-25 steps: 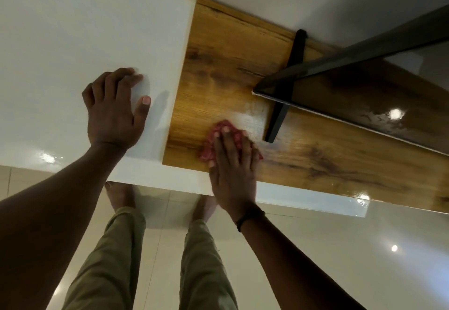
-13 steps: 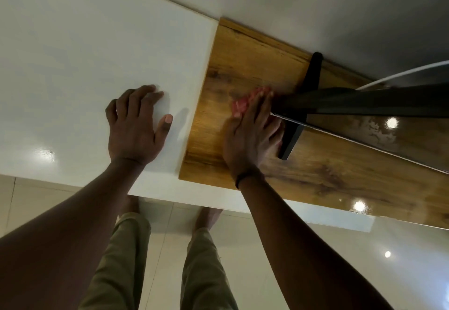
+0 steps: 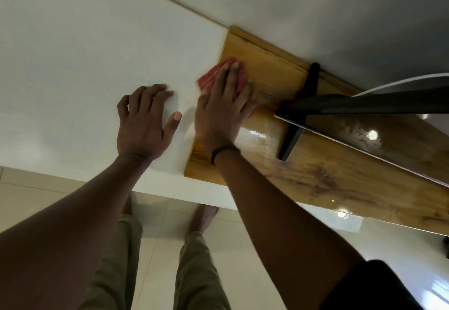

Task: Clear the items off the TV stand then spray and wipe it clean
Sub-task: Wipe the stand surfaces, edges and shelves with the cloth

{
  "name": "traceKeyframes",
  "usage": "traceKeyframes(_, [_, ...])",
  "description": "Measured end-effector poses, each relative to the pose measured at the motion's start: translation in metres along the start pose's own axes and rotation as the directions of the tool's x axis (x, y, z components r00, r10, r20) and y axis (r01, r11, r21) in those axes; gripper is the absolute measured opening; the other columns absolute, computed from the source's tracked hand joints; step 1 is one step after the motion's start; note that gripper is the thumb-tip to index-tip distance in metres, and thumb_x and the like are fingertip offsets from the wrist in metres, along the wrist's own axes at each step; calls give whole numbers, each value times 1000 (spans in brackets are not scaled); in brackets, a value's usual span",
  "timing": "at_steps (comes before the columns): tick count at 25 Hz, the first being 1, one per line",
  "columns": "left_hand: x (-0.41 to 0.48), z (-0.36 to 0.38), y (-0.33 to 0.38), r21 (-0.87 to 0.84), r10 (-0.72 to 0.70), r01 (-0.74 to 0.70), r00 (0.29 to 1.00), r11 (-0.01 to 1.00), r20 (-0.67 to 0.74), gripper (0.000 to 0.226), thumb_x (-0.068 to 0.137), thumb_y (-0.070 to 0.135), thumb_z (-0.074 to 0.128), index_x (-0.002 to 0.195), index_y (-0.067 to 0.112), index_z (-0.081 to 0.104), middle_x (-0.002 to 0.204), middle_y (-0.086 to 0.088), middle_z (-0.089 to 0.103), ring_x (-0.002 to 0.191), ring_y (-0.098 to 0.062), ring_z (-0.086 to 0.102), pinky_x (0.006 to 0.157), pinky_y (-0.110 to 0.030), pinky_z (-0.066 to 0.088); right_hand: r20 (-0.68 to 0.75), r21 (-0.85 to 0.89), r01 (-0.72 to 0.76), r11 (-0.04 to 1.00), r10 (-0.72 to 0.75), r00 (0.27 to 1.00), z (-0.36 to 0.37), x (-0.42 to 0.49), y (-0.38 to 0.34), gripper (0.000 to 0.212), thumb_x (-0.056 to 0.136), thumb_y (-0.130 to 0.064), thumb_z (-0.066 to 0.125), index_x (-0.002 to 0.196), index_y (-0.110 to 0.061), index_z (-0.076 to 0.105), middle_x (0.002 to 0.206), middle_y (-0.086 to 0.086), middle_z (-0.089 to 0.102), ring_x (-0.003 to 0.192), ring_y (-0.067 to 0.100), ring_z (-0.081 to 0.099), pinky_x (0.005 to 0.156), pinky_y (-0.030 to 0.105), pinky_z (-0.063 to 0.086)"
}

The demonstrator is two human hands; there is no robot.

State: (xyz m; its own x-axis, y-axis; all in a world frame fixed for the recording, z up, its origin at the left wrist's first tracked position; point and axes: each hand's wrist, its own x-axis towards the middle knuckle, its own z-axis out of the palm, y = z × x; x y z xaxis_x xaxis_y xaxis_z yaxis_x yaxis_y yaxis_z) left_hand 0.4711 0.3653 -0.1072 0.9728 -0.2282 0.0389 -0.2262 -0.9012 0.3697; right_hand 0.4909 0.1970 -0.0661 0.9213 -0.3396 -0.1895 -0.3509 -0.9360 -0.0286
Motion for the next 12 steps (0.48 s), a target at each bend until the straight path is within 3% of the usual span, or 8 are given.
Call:
traceKeyframes(3, [1, -8, -1, -110, -15, 14, 1000, 994, -9, 59, 107, 54, 23, 136, 15, 57, 146, -3, 53, 134, -28, 45, 106, -46, 32, 79, 58, 160, 985, -165, 983, 6, -71, -2, 71, 100, -40, 51, 162, -16, 27, 170, 9, 22, 154, 44, 21, 121, 67, 23])
traceKeyframes(7, [-2, -24, -11, -376, -36, 14, 998, 927, -51, 54, 107, 47, 31, 136, 9, 58, 144, -9, 55, 136, -28, 47, 109, -38, 30, 181, 63, 396, 916, -401, 898, 8, -123, 12, 65, 97, -28, 63, 157, -18, 42, 165, 7, 36, 151, 42, 29, 115, 67, 34])
traceKeyframes(9, [-4, -36, -32, -310, -40, 15, 996, 951, -76, 53, 107, 47, 33, 136, 11, 57, 144, -8, 55, 136, -28, 46, 108, -37, 29, 188, -4, 479, 878, -470, 862, 7, -128, 11, 64, 96, -29, 64, 155, -15, 43, 163, 10, 39, 149, 43, 33, 115, 66, 37])
traceKeyframes(12, [-2, -47, -76, -113, -87, 74, 990, 991, -110, 50, 106, 50, 34, 134, 16, 58, 143, -2, 54, 136, -28, 45, 105, -43, 28, 207, -51, 480, 876, -461, 863, 8, -122, -9, 69, 101, -31, 55, 161, -9, 28, 169, 14, 25, 154, 43, 22, 122, 65, 21])
